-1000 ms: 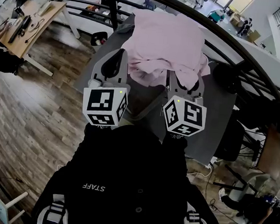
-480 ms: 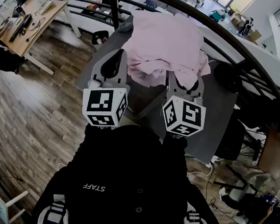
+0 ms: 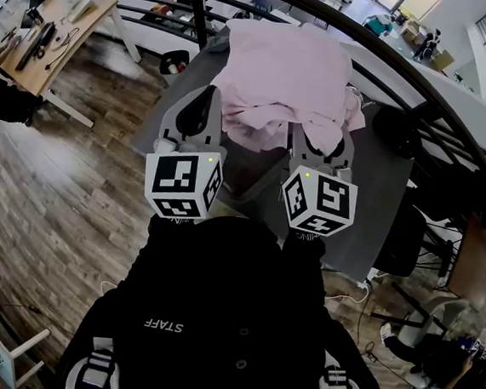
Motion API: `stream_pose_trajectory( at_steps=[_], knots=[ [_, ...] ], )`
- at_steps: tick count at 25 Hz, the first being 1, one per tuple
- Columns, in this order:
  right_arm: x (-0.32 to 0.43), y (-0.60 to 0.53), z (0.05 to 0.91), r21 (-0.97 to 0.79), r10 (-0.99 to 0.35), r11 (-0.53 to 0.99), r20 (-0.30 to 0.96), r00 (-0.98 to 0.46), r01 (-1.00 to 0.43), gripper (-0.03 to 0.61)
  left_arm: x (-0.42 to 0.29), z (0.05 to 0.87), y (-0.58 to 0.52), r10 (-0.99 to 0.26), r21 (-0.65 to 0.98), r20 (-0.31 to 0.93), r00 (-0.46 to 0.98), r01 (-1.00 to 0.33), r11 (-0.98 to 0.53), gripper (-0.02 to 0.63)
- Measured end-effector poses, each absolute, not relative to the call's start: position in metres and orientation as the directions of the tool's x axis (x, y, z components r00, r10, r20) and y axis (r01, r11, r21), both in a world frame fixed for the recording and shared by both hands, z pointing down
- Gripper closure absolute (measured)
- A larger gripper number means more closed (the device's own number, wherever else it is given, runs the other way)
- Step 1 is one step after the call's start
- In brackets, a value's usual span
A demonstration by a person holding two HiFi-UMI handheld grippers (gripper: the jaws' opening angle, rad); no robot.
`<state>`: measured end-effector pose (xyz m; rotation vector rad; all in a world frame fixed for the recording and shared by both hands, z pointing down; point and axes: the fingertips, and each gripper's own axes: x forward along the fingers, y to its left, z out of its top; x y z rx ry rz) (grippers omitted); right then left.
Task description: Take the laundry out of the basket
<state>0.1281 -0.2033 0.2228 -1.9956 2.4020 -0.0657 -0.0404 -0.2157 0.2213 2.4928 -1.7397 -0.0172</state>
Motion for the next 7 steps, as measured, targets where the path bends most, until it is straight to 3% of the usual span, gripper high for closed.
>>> stream_pose_trajectory(
  at_steps=[7],
  knots=[
    [0.1252,-0.2029,0.2278,-0.041,-0.982,0.184,0.025,-0.185,-0.982,0.336,-0.0466,0.2264,-0.2159,-0.939,0.097,0.056,0.340,-0.938,-0.334,0.615]
  ],
)
